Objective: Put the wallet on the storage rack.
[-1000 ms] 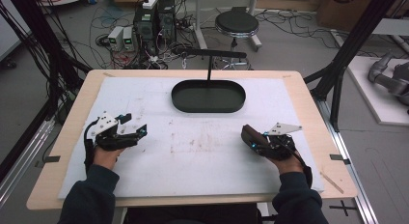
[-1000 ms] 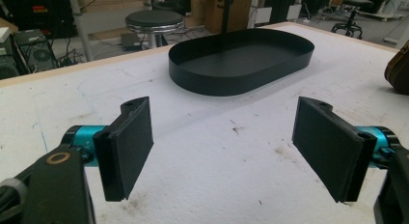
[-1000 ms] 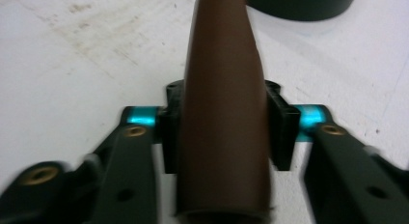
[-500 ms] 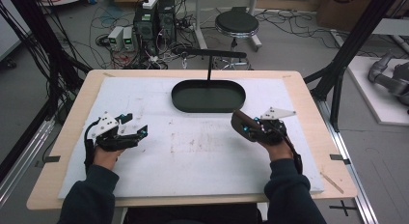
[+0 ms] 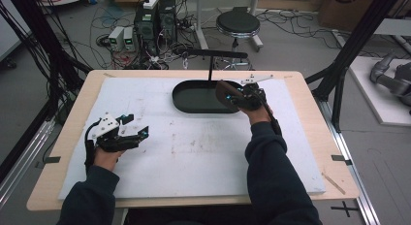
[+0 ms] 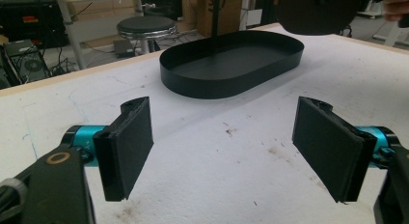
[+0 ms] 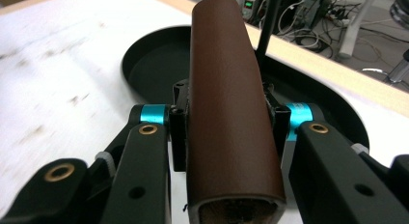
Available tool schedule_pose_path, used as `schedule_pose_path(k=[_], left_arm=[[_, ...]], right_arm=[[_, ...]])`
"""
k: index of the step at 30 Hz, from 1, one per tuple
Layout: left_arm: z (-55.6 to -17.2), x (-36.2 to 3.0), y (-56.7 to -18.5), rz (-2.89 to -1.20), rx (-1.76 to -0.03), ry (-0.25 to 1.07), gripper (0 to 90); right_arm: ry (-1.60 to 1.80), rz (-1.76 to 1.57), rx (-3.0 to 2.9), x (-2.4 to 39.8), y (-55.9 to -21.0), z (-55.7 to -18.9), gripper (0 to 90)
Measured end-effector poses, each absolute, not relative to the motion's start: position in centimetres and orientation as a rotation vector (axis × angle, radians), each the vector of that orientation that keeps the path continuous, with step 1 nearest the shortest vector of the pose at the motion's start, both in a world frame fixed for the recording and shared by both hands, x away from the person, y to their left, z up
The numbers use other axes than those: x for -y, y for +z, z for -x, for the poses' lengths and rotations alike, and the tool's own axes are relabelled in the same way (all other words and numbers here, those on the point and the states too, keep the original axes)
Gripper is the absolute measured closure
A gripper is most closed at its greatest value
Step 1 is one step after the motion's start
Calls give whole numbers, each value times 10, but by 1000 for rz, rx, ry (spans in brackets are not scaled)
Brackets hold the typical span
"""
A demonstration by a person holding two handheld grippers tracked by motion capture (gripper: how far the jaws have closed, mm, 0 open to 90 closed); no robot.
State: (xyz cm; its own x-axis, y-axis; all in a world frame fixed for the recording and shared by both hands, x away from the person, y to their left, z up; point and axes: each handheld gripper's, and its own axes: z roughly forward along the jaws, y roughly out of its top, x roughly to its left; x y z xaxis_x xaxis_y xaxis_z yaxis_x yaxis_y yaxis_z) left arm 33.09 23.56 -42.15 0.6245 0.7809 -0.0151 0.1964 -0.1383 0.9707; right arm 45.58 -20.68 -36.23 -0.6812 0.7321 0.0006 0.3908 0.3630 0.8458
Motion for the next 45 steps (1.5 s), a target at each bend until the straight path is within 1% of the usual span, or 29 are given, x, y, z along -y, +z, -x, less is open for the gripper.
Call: schedule_pose_path(k=[2, 3, 8, 15, 20, 23, 26, 28, 29, 35, 36, 40, 43, 45], left_arm=[[-331, -236, -421, -1667, -815, 616, 221], [-331, -236, -422, -1663, -815, 616, 221], [-331, -236, -422, -1660, -817, 611, 221], [-332, -237, -422, -1664, -820, 608, 221], [-332, -239, -423, -1661, -826, 605, 221], [-332, -239, -423, -1660, -830, 603, 221], [-332, -239, -423, -1662, -834, 606, 221], [-332, -239, -423, -1662, -834, 606, 221], [-332, -239, -423, -1663, -833, 606, 221], [-332, -238, -423, -1655, -841, 592, 220], [-332, -238, -423, -1647, -843, 586, 221], [-333, -238, -423, -1633, -852, 572, 221], [-333, -239, -423, -1630, -863, 588, 221], [-333, -239, -422, -1628, -867, 591, 221]], right_arm=[[1250, -996, -2250, 205, -363, -460, 646], [1251, -1006, -2244, 201, -365, -470, 646], [1240, -1032, -2240, 183, -374, -491, 645], [1241, -1101, -2292, 155, -397, -516, 643], [1264, -1223, -2297, 153, -415, -525, 636], [1223, -1252, -2269, 158, -417, -527, 602], [1194, -1294, -2207, 164, -414, -527, 491], [1194, -1303, -2186, 167, -412, -527, 481], [1183, -1314, -2160, 173, -409, -526, 446], [1166, -1305, -2139, 190, -399, -519, 426], [1134, -1281, -2157, 199, -392, -514, 398], [1108, -1198, -2197, 217, -374, -499, 366], [1129, -1110, -2203, 229, -362, -485, 351], [1131, -1083, -2203, 239, -358, -475, 320]])
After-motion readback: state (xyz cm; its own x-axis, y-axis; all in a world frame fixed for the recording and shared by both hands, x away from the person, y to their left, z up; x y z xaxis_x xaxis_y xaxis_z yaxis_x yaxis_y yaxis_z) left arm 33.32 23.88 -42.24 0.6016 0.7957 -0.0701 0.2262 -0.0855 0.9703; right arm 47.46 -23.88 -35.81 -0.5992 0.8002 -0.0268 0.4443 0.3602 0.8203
